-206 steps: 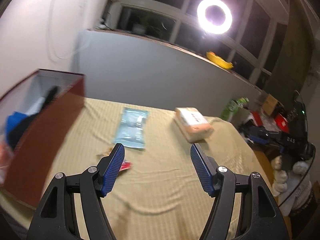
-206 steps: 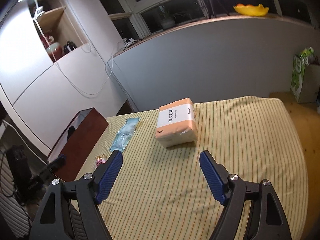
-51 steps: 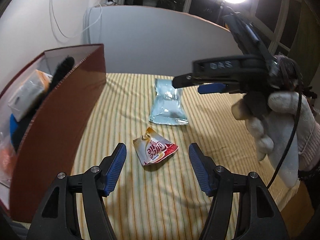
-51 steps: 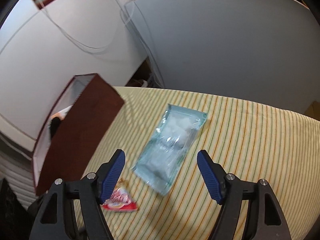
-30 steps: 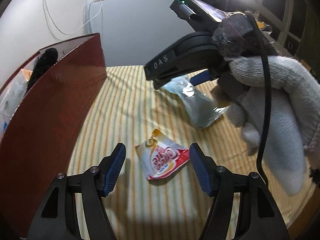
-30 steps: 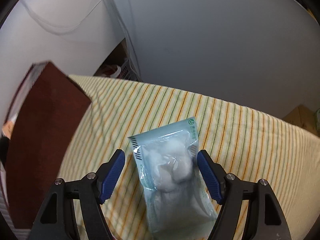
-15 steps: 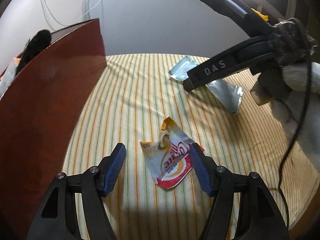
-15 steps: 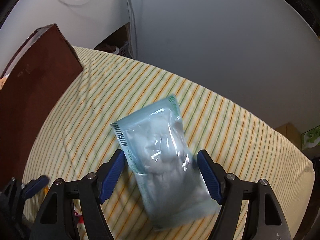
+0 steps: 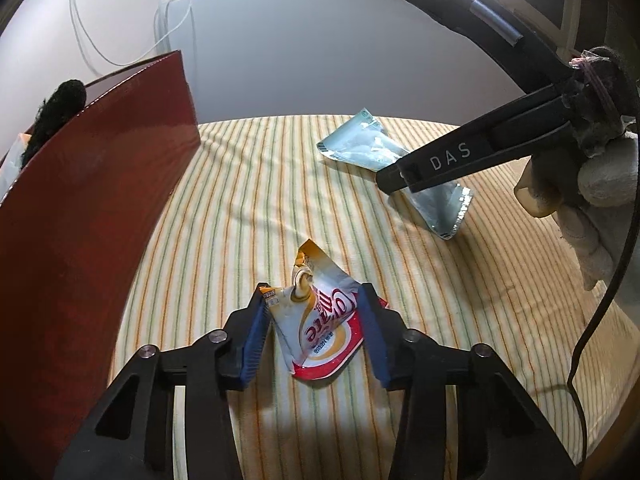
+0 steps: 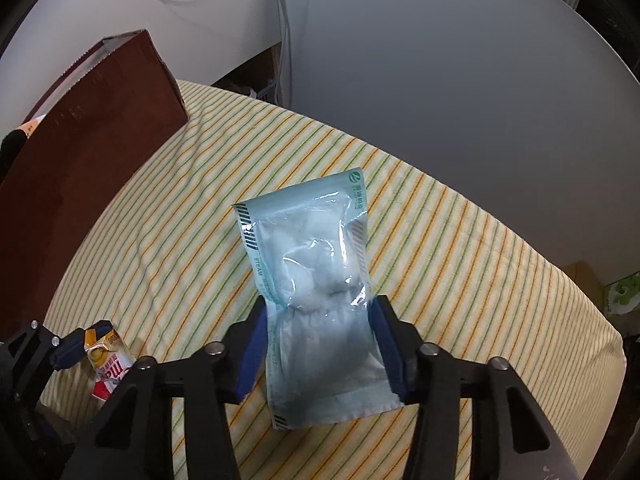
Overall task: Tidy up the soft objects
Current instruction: 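Close the left gripper on the sachet while the right gripper grasps the cotton pouch, then carry the sachet in the left gripper while the right gripper carries the pouch over the shoebox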
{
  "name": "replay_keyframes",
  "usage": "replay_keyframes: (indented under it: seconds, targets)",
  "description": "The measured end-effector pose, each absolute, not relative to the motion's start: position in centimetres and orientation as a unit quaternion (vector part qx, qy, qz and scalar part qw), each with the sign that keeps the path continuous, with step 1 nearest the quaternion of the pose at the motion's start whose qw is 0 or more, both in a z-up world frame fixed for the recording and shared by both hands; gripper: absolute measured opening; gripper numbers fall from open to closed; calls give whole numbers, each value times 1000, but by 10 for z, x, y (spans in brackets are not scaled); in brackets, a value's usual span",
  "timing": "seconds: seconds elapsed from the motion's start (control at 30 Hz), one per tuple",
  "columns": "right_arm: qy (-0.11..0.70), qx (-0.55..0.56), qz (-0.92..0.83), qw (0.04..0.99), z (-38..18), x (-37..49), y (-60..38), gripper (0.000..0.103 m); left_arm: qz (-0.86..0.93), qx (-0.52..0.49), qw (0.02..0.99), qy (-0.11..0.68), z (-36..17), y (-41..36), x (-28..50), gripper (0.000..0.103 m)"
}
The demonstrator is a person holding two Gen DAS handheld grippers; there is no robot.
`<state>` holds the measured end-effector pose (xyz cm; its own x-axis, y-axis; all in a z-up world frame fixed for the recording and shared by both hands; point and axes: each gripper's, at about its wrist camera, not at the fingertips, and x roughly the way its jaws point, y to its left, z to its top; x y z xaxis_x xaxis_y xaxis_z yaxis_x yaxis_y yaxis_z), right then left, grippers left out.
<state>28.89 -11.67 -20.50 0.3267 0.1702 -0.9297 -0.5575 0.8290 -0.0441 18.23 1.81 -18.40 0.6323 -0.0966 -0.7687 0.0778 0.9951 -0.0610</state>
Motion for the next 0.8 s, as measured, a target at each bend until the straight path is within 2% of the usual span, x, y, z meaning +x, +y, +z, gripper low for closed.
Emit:
replay_keyframes:
  seconds: [0.07, 0.17, 0.5, 0.8]
  targets:
    - [533, -172, 233, 795, -204, 291, -122, 35, -50, -15, 903, 426, -185, 18, 182, 38]
    - [534, -154, 242, 796, -202, 289, -135, 30, -52, -32, 905, 420, -181, 22, 176, 31]
    - [516, -124, 252, 809, -178, 255, -164, 25, -62, -40, 910, 408, -172, 25, 166, 21]
    - [502, -121, 261, 816, -163, 231, -181, 24, -61, -47, 914, 399, -169, 29, 161, 19]
